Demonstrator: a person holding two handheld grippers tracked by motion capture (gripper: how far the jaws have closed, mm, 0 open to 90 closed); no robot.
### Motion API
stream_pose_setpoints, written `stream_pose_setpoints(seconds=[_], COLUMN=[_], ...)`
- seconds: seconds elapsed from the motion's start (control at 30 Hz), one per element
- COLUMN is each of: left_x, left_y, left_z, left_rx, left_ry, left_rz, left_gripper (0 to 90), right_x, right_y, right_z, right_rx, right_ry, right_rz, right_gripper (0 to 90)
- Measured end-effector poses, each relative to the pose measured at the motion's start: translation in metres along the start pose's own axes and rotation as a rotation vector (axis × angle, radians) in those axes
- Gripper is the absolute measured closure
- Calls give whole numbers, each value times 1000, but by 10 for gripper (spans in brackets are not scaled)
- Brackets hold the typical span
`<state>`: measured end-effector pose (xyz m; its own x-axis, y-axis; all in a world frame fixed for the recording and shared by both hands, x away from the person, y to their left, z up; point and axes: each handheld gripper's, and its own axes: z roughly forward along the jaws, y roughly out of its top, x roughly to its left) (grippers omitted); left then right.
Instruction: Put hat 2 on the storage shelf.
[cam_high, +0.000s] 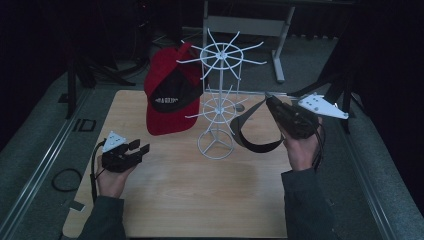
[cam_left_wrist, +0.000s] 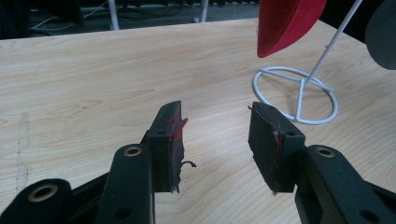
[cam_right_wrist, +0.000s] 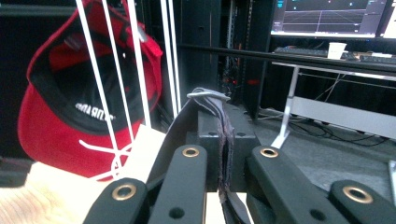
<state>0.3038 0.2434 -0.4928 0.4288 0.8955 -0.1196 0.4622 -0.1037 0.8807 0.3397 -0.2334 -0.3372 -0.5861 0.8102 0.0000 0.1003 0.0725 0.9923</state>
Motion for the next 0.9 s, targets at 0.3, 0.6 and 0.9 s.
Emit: stream_pose_setpoints(seconds=[0.3,0.6,0.9], left_x=[0,0,0], left_y=[0,0,0], left_z=[0,0,1], left_rx=[1,-1,2], left_ry=[1,0,-2], left_rz=[-4,-8,-5], left_gripper=[553,554,553], right_x=[-4,-2,-2], right_y=[14,29,40], right_z=[-1,-3,-6], right_rx=[-40,-71,-95], right_ry=[35,44,55], right_rz=[50,43,38], right_gripper=[877,877,877])
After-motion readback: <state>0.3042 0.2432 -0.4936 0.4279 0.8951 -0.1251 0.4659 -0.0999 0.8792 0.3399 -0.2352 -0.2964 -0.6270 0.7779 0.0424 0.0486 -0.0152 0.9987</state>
